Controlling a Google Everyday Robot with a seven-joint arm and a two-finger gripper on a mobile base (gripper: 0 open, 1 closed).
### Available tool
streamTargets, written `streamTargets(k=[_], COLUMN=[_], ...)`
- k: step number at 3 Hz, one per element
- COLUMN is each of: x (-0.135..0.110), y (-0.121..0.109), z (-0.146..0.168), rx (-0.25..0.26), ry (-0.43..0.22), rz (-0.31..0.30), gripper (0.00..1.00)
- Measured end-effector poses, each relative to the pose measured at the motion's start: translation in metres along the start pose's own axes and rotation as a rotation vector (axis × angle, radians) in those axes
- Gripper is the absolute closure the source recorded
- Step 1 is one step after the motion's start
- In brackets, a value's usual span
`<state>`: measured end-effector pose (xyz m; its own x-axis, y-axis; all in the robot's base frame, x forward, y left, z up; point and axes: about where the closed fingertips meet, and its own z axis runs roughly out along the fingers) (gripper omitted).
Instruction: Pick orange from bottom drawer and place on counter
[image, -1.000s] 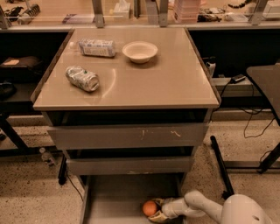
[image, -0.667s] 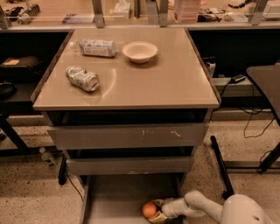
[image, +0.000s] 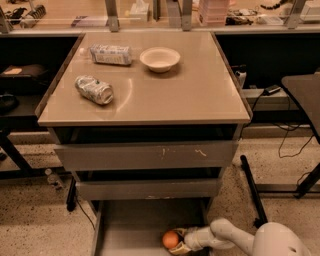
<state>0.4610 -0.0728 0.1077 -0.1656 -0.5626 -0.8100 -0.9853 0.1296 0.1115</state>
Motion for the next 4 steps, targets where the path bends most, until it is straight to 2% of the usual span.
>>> streamTargets(k=[1,2,3,4], x=[-0.009,-0.024,-0.039,-0.057], y=[0.009,0.022,0.038,0.046], z=[-0.01,-0.033,-0.077,-0.135], rx=[-0.003,0.001,0.022,0.092], ry=[-0.028,-0.075,-0.139,-0.144], rz=[0.003,-0.009,-0.021,-0.038], gripper=[1.0,1.0,1.0,1.0])
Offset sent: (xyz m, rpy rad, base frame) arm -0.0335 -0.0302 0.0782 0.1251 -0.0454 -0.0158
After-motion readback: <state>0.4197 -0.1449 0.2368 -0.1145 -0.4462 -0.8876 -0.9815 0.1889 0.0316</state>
